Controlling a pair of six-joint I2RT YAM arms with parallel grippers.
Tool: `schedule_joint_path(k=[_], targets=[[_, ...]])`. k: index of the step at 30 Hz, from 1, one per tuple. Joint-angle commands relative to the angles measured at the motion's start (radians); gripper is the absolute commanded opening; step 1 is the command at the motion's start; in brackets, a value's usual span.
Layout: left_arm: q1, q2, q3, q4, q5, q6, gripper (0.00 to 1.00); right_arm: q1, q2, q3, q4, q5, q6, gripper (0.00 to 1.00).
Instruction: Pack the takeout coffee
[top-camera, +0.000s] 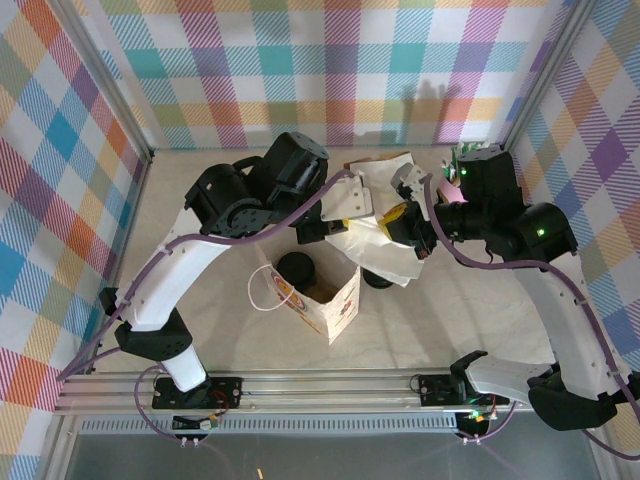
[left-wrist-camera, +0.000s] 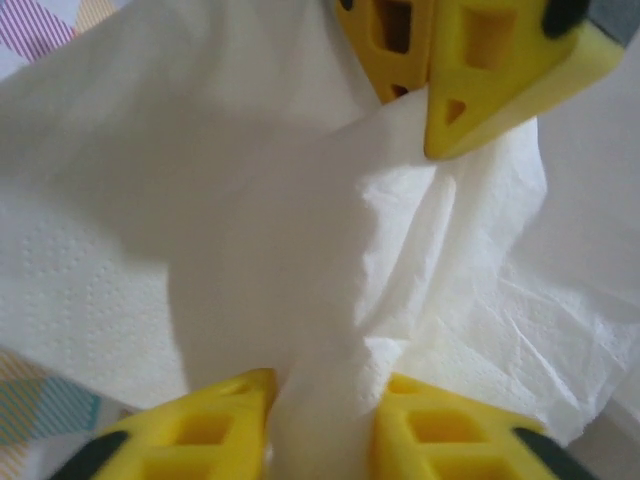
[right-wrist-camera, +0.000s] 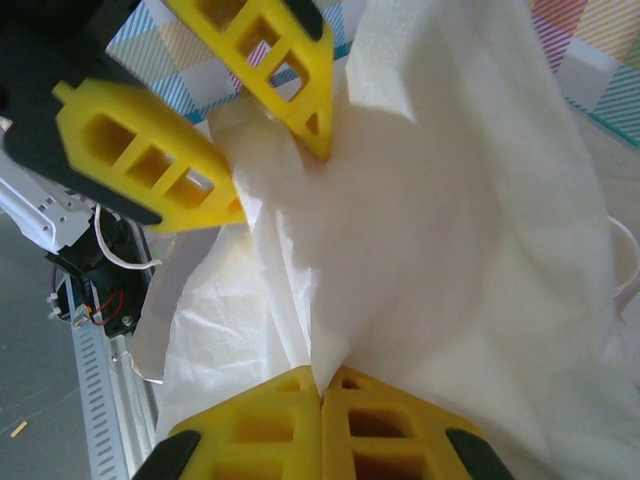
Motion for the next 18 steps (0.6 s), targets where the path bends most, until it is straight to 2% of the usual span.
schedule_joint_path(k=[1,4,6,7,9,11,12,18], targets=[[-0.013,-0.034,-0.011,-0.007,-0.05,0.013,0.19,-0.003,-0.036,-0.004,-0.007,0.012,-0.044,0.01],[-0.014,-0.042,-0.02,0.002,-0.072,0.019,0.08,-0.003,-0.049,-0.03,0.01,0.024,-0.059,0.03],[-0.017,-0.045,-0.021,0.005,-0.077,0.026,0.01,-0.004,-0.052,-0.044,0.018,0.026,-0.075,0.08],[-0.019,-0.046,-0.02,0.009,-0.079,0.029,0.0,-0.004,-0.054,-0.051,0.023,0.033,-0.083,0.18],[-0.026,-0.049,-0.018,0.01,-0.088,0.042,0.0,-0.004,-0.054,-0.054,0.027,0.049,-0.097,0.26],[-0.032,-0.051,-0.013,0.009,-0.096,0.05,0.0,-0.003,-0.059,-0.055,0.04,0.068,-0.115,0.49],[-0.035,-0.051,-0.01,0.006,-0.098,0.054,0.0,-0.002,-0.063,-0.054,0.048,0.071,-0.126,0.54],[-0.049,-0.045,0.031,-0.031,-0.095,0.057,0.0,0.01,-0.083,-0.056,0.116,0.065,-0.176,0.64]])
